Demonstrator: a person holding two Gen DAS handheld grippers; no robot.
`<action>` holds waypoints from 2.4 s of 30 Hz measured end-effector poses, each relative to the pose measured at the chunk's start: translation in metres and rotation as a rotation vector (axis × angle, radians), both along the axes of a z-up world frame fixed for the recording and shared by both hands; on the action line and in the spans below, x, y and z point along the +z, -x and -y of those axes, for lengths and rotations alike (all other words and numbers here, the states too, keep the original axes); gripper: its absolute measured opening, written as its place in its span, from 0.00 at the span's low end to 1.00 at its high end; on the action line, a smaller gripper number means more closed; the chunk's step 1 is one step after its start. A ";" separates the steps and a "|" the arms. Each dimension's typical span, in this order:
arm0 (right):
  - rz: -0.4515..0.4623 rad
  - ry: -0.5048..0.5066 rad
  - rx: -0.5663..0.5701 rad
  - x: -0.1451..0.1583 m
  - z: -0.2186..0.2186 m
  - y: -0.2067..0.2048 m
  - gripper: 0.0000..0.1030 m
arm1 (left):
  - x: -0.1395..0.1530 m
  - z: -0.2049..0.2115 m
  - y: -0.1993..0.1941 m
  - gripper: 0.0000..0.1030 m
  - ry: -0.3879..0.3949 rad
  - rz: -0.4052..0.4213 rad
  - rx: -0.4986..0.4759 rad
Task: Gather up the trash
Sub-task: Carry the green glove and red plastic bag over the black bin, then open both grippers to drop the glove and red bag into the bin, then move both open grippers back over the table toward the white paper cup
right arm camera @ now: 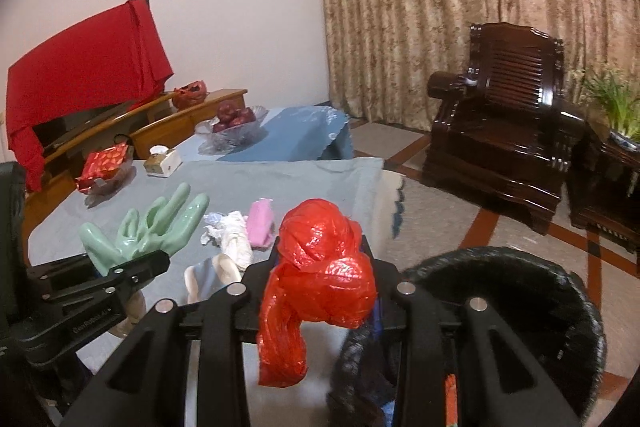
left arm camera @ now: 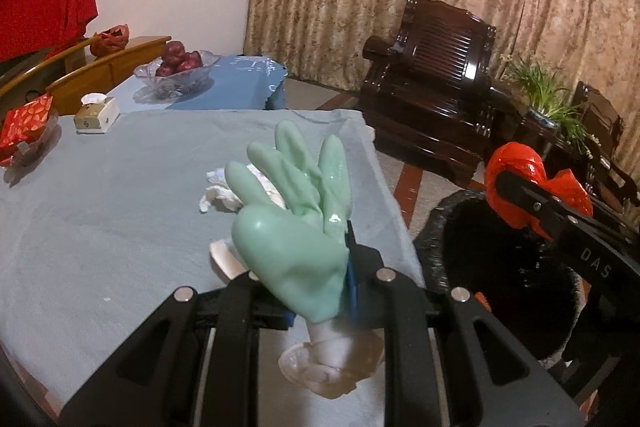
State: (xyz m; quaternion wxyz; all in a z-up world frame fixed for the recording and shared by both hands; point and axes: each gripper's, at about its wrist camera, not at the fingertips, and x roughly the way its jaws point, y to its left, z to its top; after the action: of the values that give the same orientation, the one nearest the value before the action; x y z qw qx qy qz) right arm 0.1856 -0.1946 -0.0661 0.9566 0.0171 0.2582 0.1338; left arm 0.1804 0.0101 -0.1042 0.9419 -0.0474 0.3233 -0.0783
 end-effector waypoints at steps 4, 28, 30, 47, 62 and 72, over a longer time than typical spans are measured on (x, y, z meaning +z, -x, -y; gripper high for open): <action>0.005 0.001 -0.033 0.002 0.020 0.012 0.33 | 0.002 0.017 0.008 0.17 -0.003 0.003 -0.028; 0.010 0.007 -0.251 0.002 0.127 0.062 0.33 | 0.005 0.140 0.021 0.17 -0.007 0.019 -0.260; 0.005 0.004 -0.268 0.000 0.137 0.064 0.33 | 0.003 0.149 0.020 0.17 -0.007 0.018 -0.277; -0.061 0.011 -0.352 -0.031 0.181 0.065 0.34 | -0.028 0.209 0.000 0.17 -0.001 -0.017 -0.393; -0.078 0.040 -0.408 -0.041 0.199 0.063 0.80 | -0.030 0.209 -0.012 0.67 0.044 -0.018 -0.429; -0.037 0.012 -0.370 -0.024 0.175 0.067 0.94 | -0.005 0.143 -0.001 0.86 0.015 0.054 -0.287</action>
State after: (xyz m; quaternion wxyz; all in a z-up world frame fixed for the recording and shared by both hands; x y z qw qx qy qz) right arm 0.1186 -0.3699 -0.0903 0.9601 0.0609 0.2689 -0.0465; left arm 0.1810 -0.1333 -0.1093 0.9290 -0.0055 0.3006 -0.2156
